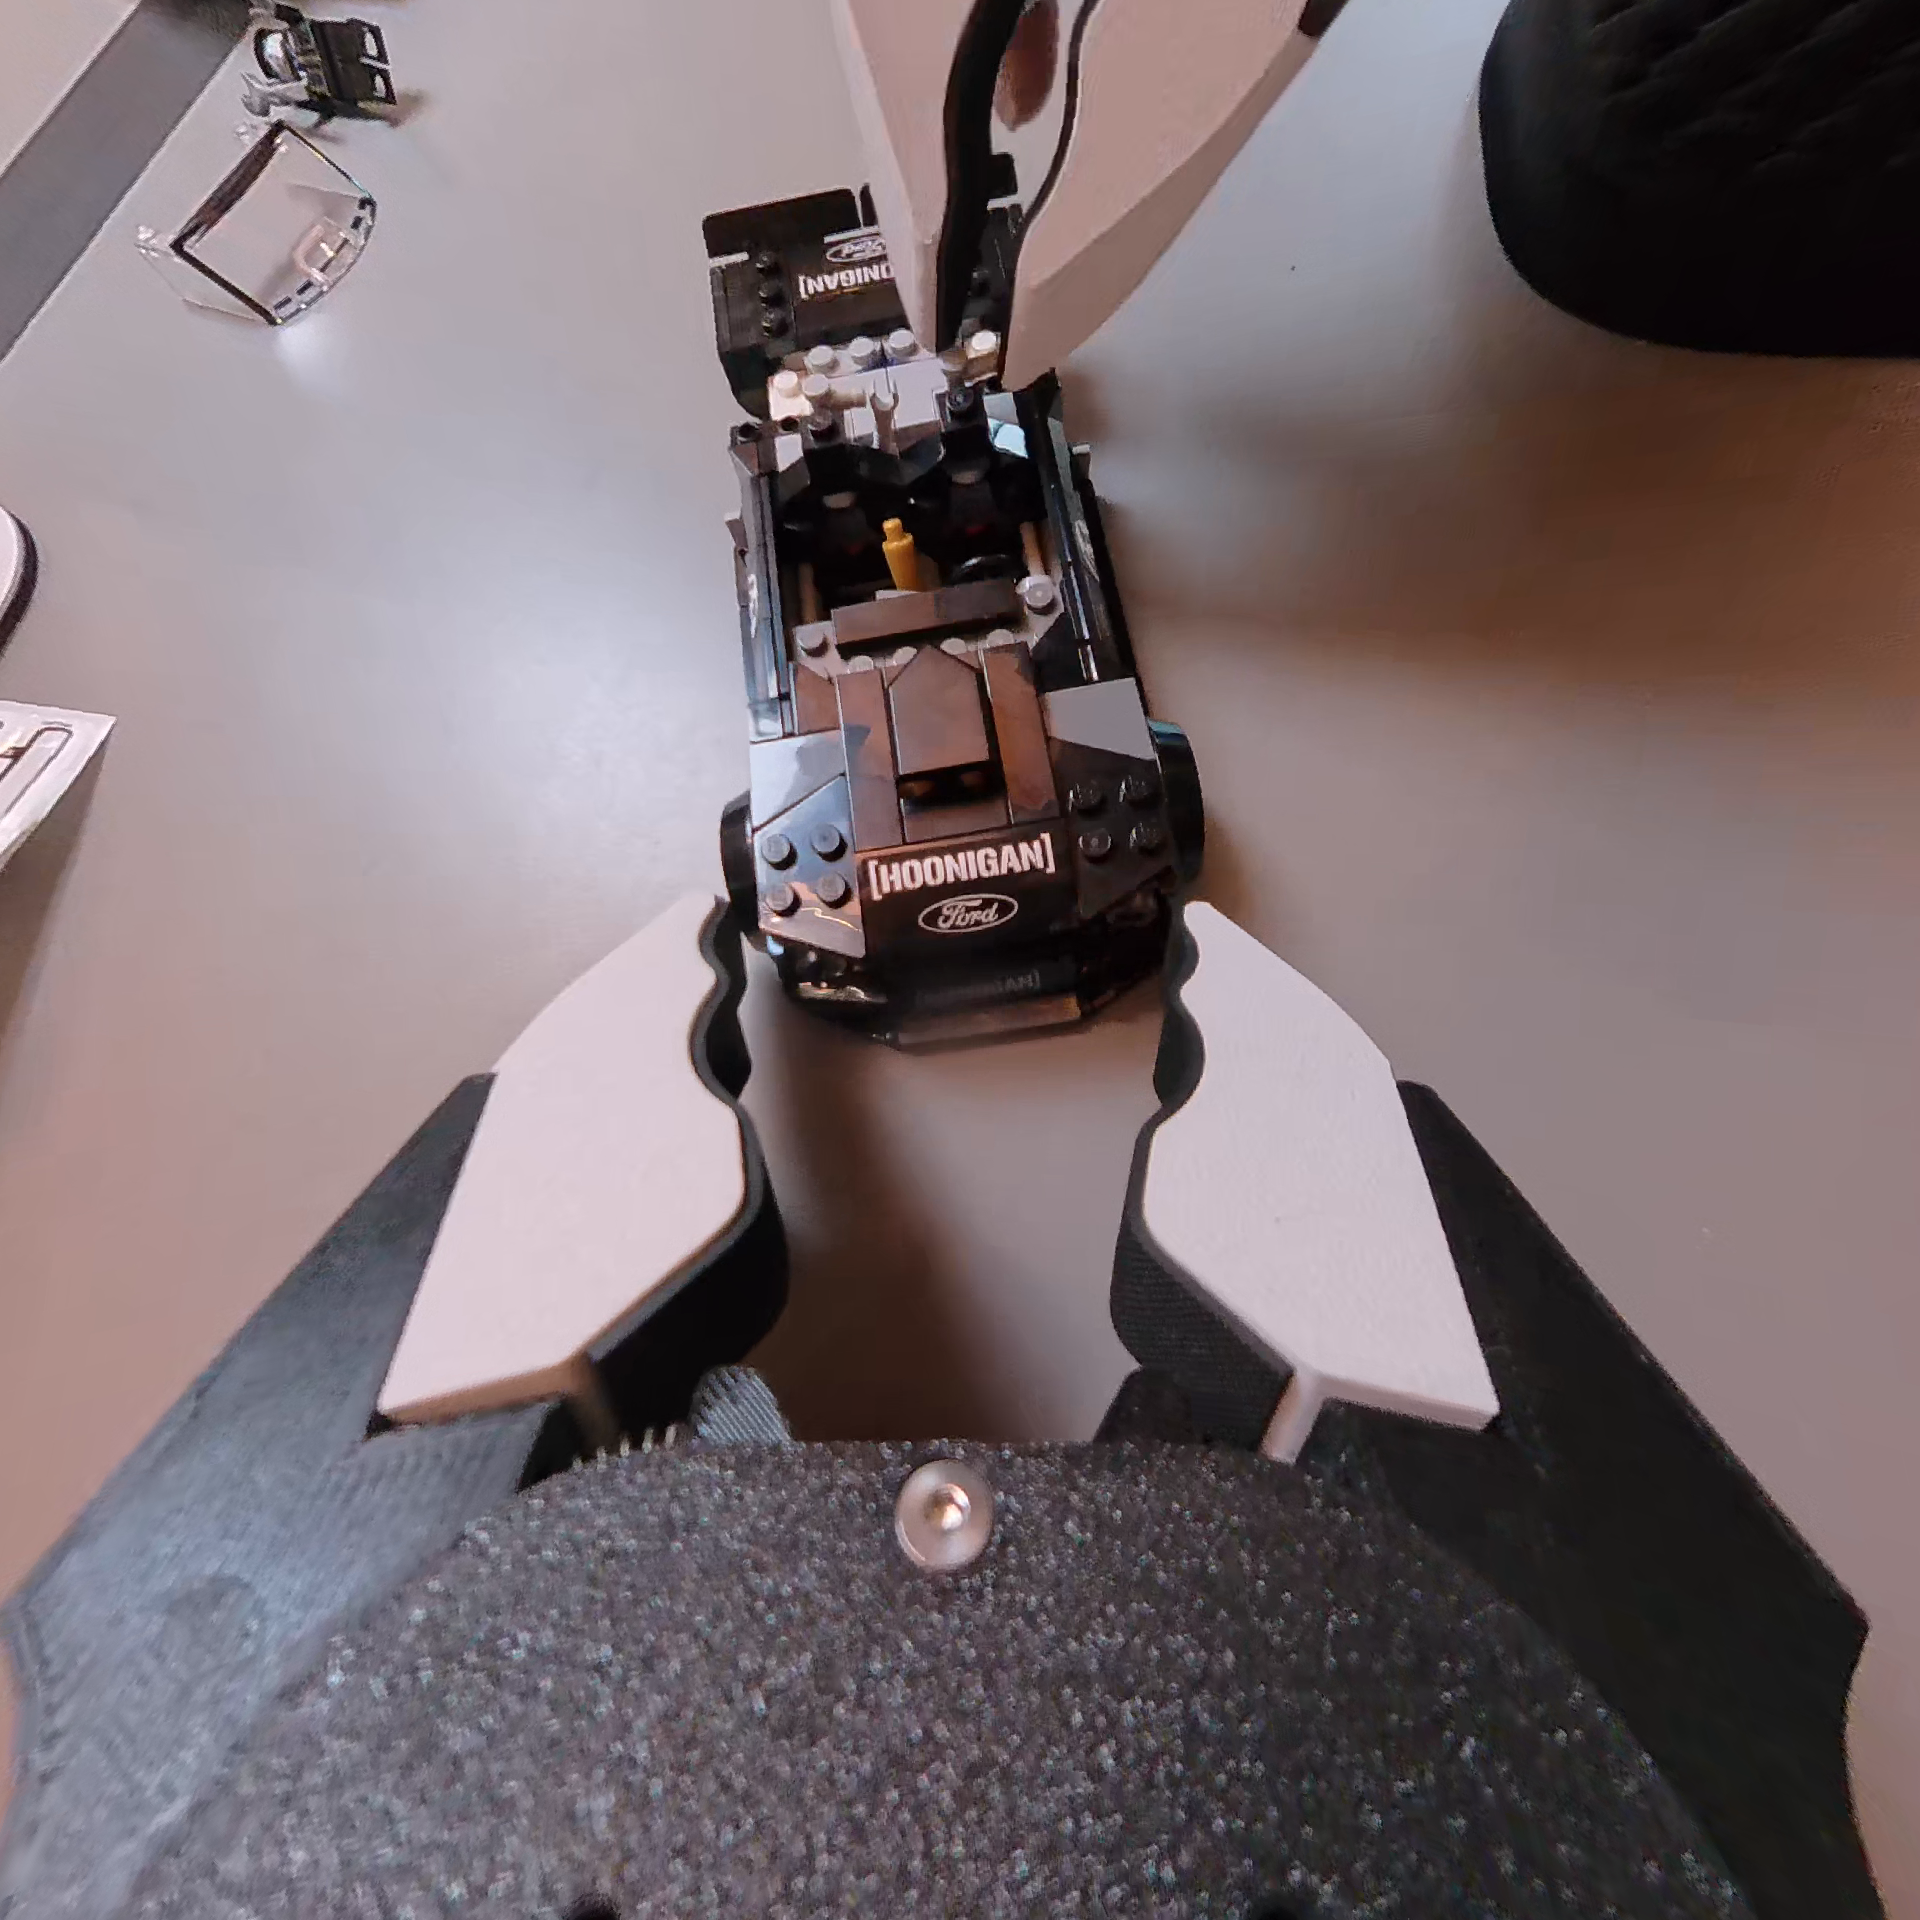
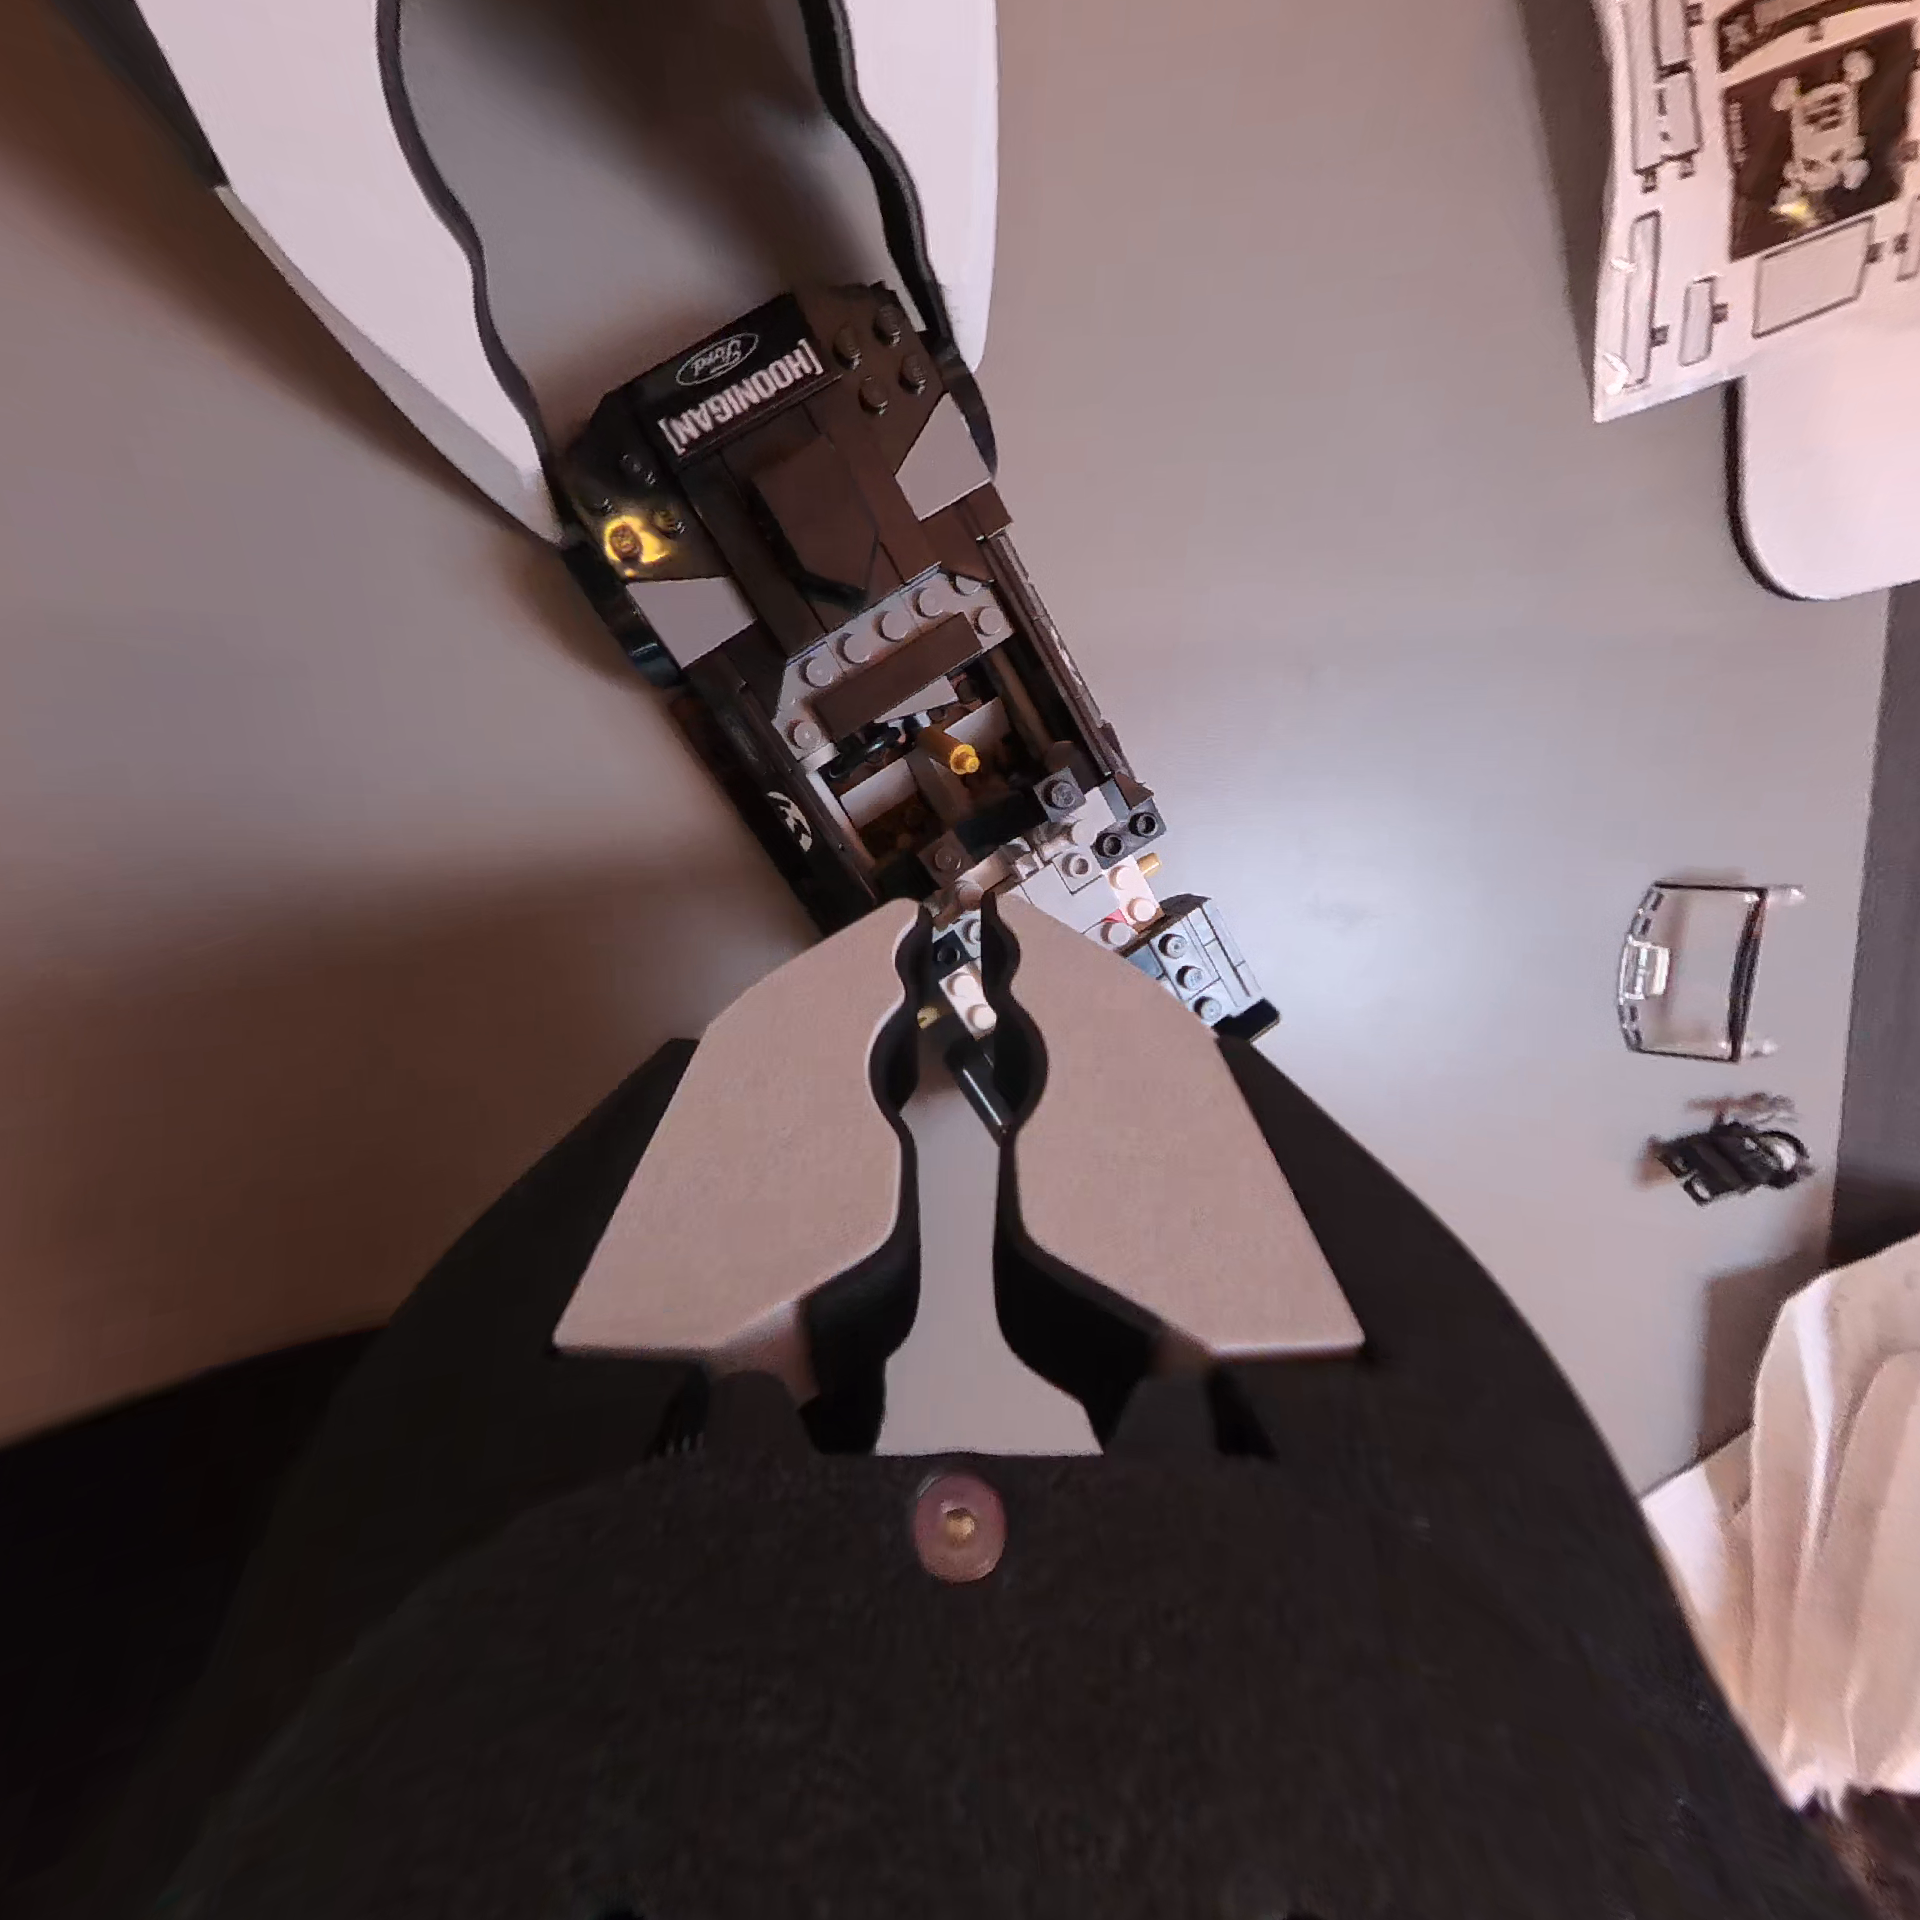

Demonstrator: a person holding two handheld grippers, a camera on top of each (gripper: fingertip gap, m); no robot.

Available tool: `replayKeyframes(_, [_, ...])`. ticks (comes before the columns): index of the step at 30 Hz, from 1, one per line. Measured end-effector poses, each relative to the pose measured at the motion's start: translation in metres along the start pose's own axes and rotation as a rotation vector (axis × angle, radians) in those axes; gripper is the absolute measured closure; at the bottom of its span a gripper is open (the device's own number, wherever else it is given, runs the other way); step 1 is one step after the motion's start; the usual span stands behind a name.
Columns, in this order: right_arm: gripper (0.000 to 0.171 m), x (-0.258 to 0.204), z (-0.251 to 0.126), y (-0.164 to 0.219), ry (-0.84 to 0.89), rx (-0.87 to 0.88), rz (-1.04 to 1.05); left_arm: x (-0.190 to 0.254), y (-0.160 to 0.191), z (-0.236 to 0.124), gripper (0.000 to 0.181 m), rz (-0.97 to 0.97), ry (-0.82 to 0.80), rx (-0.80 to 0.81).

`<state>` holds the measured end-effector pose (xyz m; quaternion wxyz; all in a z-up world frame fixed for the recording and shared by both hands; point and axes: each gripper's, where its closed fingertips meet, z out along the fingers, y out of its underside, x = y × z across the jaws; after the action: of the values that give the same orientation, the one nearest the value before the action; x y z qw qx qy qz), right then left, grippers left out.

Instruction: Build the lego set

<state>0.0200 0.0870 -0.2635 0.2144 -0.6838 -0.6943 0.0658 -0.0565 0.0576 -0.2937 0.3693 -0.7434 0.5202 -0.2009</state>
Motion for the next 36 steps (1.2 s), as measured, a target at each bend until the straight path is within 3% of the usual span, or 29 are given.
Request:
replayKeyframes(5, [0.163,0.004,0.001,0.0,-0.069,-0.032,-0.03,0.0,0.0,0.0,0.103,-0.005,0.002,-0.002])
replayKeyframes(9, [0.163,0.007,0.002,0.0,-0.077,-0.036,0.01,0.002,-0.01,-0.001,0.082,-0.024,-0.014,0.031])
replayKeyframes(15, [0.166,0.01,0.003,0.002,-0.055,-0.005,0.119,0.005,-0.03,0.015,0.072,-0.114,-0.062,0.013])
replayKeyframes(22, [0.167,0.014,0.003,0.004,-0.015,0.021,0.141,0.013,-0.028,0.036,0.087,-0.125,-0.094,-0.121])
replayKeyframes(36, [0.166,0.002,0.001,0.003,-0.112,0.026,-0.054,0.015,-0.023,0.029,0.088,0.024,0.066,-0.073])
